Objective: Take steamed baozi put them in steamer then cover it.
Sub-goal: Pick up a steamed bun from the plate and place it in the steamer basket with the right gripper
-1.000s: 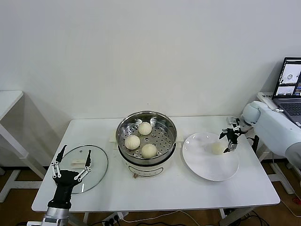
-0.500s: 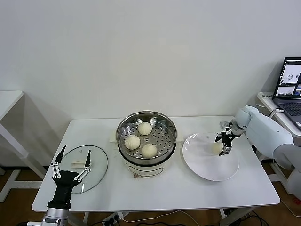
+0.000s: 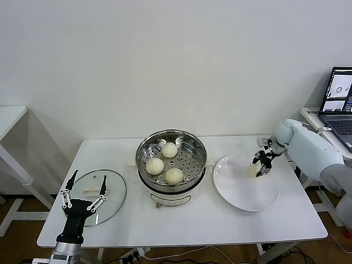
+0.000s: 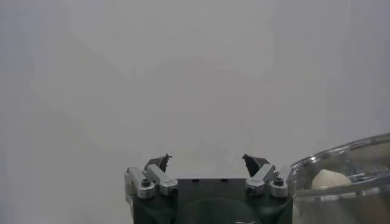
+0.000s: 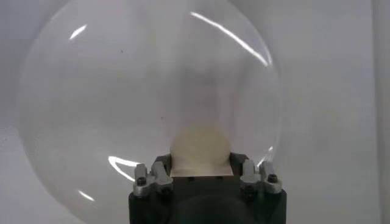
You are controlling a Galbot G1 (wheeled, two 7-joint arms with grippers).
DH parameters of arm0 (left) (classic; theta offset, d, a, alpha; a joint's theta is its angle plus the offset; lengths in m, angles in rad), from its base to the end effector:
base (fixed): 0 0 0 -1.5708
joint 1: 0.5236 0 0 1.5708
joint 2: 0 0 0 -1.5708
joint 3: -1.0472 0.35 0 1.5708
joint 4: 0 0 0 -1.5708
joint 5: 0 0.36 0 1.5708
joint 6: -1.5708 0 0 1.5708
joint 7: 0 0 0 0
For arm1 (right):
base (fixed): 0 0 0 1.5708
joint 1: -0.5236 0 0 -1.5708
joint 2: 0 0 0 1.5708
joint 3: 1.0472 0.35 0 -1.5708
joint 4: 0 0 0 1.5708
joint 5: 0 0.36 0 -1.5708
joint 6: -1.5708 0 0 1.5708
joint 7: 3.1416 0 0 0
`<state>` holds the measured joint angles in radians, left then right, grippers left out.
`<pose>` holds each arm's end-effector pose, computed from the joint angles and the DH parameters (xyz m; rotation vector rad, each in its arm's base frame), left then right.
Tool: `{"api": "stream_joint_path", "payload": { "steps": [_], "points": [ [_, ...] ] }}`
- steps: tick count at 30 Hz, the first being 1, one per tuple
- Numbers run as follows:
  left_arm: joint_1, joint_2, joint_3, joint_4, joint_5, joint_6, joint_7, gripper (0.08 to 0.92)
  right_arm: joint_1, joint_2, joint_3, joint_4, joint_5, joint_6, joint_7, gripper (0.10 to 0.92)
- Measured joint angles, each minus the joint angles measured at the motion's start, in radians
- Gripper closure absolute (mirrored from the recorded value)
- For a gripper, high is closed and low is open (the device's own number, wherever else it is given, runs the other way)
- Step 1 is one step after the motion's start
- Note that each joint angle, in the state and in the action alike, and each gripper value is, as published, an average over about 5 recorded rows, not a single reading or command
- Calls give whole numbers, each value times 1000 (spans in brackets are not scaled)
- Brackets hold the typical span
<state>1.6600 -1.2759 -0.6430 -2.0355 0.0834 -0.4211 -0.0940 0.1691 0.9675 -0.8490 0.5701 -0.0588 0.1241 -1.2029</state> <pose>0.1640 0.0915 -0.3223 0.0638 2.7898 0.5172 0.6190 -0.2137 -0.1883 1.2726 -1.3746 1.2781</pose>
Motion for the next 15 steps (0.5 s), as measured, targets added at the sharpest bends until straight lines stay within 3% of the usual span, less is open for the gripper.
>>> {"api": "stream_joint_path", "payload": {
  "steps": [15],
  "points": [
    [-2,3,15,-9,10,2,-1,177,399,44,-307,339,356,-133,-180,347]
  ]
}}
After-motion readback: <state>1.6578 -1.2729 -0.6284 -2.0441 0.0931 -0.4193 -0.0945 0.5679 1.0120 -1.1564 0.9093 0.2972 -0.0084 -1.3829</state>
